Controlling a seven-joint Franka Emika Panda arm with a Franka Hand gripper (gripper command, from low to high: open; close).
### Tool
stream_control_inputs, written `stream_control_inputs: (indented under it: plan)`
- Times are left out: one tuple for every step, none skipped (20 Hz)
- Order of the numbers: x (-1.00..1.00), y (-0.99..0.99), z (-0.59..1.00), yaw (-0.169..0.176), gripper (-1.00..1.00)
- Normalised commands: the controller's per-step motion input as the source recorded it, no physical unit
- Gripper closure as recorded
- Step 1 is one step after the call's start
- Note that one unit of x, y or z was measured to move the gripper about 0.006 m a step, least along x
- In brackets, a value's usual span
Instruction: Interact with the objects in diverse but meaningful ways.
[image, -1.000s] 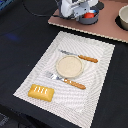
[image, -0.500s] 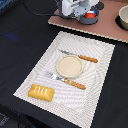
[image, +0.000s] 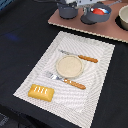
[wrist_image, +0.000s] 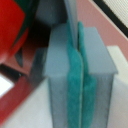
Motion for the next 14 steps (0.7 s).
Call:
stream_control_inputs:
  plan:
    - [-0.23, -0.87, 0.24, -0.062, 1.00]
    - [-0.34, -0.87, 0.10, -0.046, 1.00]
    - [-0.42, -0.88, 0.00, -0.027, 1.00]
    - [-0.45, -0.88, 0.00, -0.019, 1.00]
    - [-0.51, -0.86, -0.10, -0.013, 1.00]
    - [-0.54, -0.85, -0.21, -0.004, 1.00]
    - [-0.57, -0.85, -0.31, 0.000, 1.00]
    - [-0.59, -0.85, -0.39, 0.000, 1.00]
    - [-0.63, -0.82, -0.50, 0.000, 1.00]
    - [-0.65, -0.80, -0.53, 0.000, 1.00]
    - [-0.70, -0.77, -0.51, 0.000, 1.00]
    - [-0.75, -0.72, -0.45, 0.000, 1.00]
    - [-0.80, -0.67, -0.44, 0.000, 1.00]
    - [-0.84, -0.63, -0.41, 0.000, 1.00]
